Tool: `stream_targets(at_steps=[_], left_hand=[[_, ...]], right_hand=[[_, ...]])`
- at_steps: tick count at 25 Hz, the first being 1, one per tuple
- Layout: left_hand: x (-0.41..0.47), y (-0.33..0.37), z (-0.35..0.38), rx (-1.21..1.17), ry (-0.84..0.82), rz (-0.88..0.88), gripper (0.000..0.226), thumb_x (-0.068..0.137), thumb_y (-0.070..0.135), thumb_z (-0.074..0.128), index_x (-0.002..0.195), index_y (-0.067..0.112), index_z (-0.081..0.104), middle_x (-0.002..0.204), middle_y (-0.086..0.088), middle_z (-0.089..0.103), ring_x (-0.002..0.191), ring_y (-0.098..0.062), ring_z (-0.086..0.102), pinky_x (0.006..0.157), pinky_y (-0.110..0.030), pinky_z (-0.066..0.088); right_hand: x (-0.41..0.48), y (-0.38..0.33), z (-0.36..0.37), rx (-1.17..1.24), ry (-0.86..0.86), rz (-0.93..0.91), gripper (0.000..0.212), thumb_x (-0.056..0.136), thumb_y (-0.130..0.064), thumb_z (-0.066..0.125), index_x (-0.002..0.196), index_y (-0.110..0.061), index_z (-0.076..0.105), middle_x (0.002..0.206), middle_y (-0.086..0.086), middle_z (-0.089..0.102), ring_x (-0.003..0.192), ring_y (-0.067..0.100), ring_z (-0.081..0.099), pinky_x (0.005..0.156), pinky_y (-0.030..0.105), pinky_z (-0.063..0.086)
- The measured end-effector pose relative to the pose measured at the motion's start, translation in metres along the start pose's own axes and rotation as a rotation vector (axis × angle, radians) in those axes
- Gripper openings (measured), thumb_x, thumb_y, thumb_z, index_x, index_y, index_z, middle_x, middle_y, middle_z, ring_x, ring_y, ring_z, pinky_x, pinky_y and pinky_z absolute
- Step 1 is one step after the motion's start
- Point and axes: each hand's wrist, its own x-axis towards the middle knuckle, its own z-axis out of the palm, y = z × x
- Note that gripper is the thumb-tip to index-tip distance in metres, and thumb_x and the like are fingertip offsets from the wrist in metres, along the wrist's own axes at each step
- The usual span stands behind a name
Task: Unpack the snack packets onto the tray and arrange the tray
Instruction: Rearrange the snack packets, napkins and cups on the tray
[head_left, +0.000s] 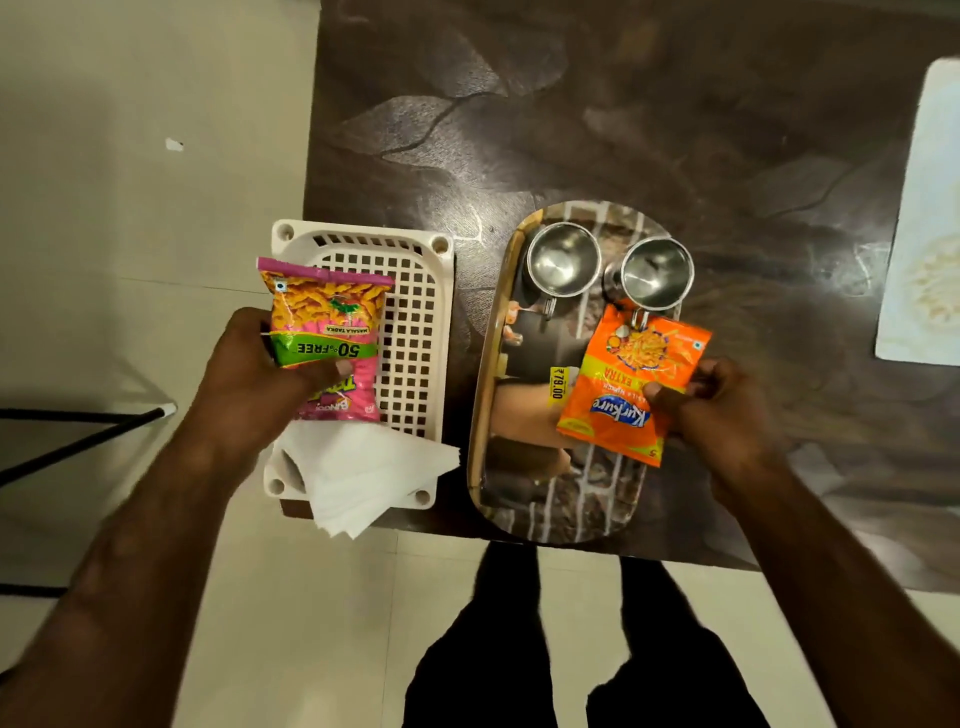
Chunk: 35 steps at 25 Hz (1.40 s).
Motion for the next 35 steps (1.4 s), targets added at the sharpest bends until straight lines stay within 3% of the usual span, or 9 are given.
stream_targets(at_steps=[4, 7, 10, 14, 20, 27, 30, 33, 35], left_hand=[[-0.041, 0.019, 0.037, -0.073, -0.212, 0.065, 0.065, 0.062, 0.017, 0.094, 0.112, 0.023, 0.053, 0.087, 0.011, 0.077, 0.079, -0.003, 0.075, 0.061, -0.017, 0.058], [-0.056, 0.029, 0.093, 0.014, -0.258, 0.125, 0.059, 0.071, 0.024, 0.09, 0.113, 0.024, 0.048, 0.093, 0.015, 0.069, 0.087, -0.003, 0.069, 0.07, -0.025, 0.054], [-0.053, 0.034, 0.132, 0.099, -0.224, 0.182, 0.055, 0.074, 0.032, 0.087, 0.11, 0.027, 0.046, 0.093, 0.018, 0.063, 0.085, -0.005, 0.062, 0.067, -0.018, 0.048], [-0.052, 0.037, 0.156, 0.258, -0.11, 0.239, 0.067, 0.073, 0.042, 0.085, 0.123, 0.012, 0.052, 0.12, -0.009, 0.055, 0.114, -0.024, 0.054, 0.088, -0.036, 0.049], [-0.048, 0.04, 0.157, 0.361, -0.088, 0.246, 0.077, 0.071, 0.05, 0.083, 0.124, 0.007, 0.049, 0.123, -0.014, 0.054, 0.119, -0.031, 0.052, 0.095, -0.047, 0.048], [-0.053, 0.037, 0.126, 0.283, -0.11, 0.324, 0.085, 0.069, 0.049, 0.086, 0.134, 0.012, 0.046, 0.127, -0.006, 0.052, 0.115, -0.023, 0.056, 0.095, -0.042, 0.052], [-0.053, 0.008, 0.074, 0.299, 0.048, 0.35, 0.064, 0.079, 0.031, 0.082, 0.13, 0.013, 0.049, 0.123, -0.007, 0.054, 0.103, -0.024, 0.06, 0.092, -0.046, 0.054], [-0.051, -0.027, 0.019, 0.38, 0.202, 0.208, 0.049, 0.083, 0.026, 0.078, 0.123, 0.016, 0.052, 0.114, -0.003, 0.054, 0.098, -0.028, 0.062, 0.085, -0.052, 0.056], [-0.05, -0.044, 0.001, 0.434, 0.209, 0.08, 0.049, 0.084, 0.032, 0.077, 0.122, 0.016, 0.052, 0.112, -0.004, 0.053, 0.101, -0.031, 0.062, 0.084, -0.054, 0.057]], right_hand=[[0.0, 0.0, 0.0, -0.015, 0.0, -0.007, 0.027, 0.088, -0.011, 0.084, 0.096, -0.027, 0.062, 0.104, 0.017, 0.075, 0.1, 0.043, 0.077, 0.08, 0.064, 0.064], [0.0, -0.001, -0.002, -0.077, -0.014, -0.072, 0.042, 0.086, -0.012, 0.085, 0.121, -0.021, 0.063, 0.099, 0.0, 0.072, 0.104, 0.037, 0.076, 0.086, 0.063, 0.063], [0.002, -0.005, -0.004, -0.231, -0.046, -0.18, 0.061, 0.085, -0.017, 0.085, 0.14, -0.028, 0.06, 0.11, 0.0, 0.075, 0.102, 0.027, 0.075, 0.091, 0.058, 0.062], [0.003, -0.008, -0.006, -0.249, -0.088, -0.22, 0.067, 0.086, -0.014, 0.084, 0.145, -0.029, 0.055, 0.118, -0.004, 0.076, 0.106, 0.022, 0.076, 0.094, 0.055, 0.062], [0.003, -0.006, -0.007, -0.231, -0.105, -0.216, 0.066, 0.087, -0.014, 0.082, 0.146, -0.028, 0.054, 0.122, -0.004, 0.075, 0.11, 0.021, 0.075, 0.095, 0.055, 0.062], [-0.002, -0.008, -0.01, -0.221, -0.142, -0.227, 0.06, 0.089, -0.012, 0.078, 0.143, -0.027, 0.056, 0.12, -0.007, 0.075, 0.11, 0.019, 0.075, 0.095, 0.054, 0.062], [-0.014, -0.005, -0.015, -0.239, 0.012, -0.218, 0.039, 0.089, -0.023, 0.069, 0.125, -0.031, 0.059, 0.1, -0.012, 0.067, 0.103, 0.024, 0.073, 0.094, 0.054, 0.06], [-0.043, -0.002, -0.024, -0.299, 0.267, -0.313, 0.028, 0.084, -0.037, 0.056, 0.111, -0.043, 0.062, 0.091, -0.013, 0.065, 0.087, 0.018, 0.068, 0.088, 0.045, 0.058], [-0.064, 0.0, -0.023, -0.305, 0.203, -0.363, 0.02, 0.09, -0.029, 0.061, 0.096, -0.048, 0.062, 0.093, -0.008, 0.07, 0.082, 0.017, 0.07, 0.08, 0.038, 0.058]])
